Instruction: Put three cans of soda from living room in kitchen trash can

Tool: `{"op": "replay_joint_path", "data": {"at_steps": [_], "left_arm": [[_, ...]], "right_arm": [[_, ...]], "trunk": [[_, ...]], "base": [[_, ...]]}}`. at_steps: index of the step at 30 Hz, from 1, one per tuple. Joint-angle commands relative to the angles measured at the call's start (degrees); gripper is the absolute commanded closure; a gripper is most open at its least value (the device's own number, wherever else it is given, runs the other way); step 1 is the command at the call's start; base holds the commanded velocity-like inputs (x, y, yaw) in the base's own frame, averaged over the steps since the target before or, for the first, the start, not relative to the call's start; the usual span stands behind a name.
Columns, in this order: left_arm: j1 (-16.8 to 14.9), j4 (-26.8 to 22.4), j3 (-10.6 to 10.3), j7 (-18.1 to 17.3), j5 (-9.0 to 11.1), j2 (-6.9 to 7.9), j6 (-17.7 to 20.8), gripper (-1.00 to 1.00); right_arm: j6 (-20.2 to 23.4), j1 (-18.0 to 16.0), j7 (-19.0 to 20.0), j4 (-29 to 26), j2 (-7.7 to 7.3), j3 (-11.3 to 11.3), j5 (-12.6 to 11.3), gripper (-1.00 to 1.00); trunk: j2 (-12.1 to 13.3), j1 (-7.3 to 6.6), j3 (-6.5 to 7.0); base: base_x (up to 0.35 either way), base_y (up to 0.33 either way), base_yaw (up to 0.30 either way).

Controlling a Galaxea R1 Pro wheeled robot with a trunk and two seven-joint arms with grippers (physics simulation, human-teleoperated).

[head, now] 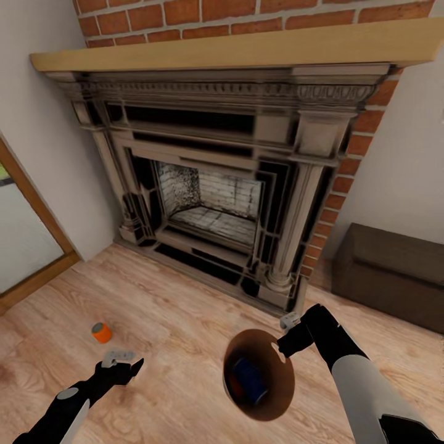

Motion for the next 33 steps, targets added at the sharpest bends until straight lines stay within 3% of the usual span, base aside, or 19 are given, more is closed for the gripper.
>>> {"op": "replay_joint_path", "data": {"at_steps": [1,20,33], "left_arm": [[0.0,0.1,0.0,-0.1,0.0,0.01,0.0,-1.0],[0.0,0.3,0.1,-0.1,0.3,0.06,0.1,-1.0],[0.0,0.2,0.1,-0.5,0.3,0.06,0.1,-1.0]], "right_arm": [[0.7,0.0,0.4,0.0,0.01,-0.1,-0.8,1.0],[0.9,0.1,0.4,0.0,0.24,-0.1,-0.6,1.0],[0.9,0.1,0.3,0.0,0.38,-0.1,-0.6,1.0]], "trunk": [[0.0,0.0,0.01],[0.0,0.0,0.01],[0.0,0.0,0.04]], "base": [[0.176,0.282,-0.248],[0.163,0.286,-0.24],[0.12,0.297,-0.027]]}}
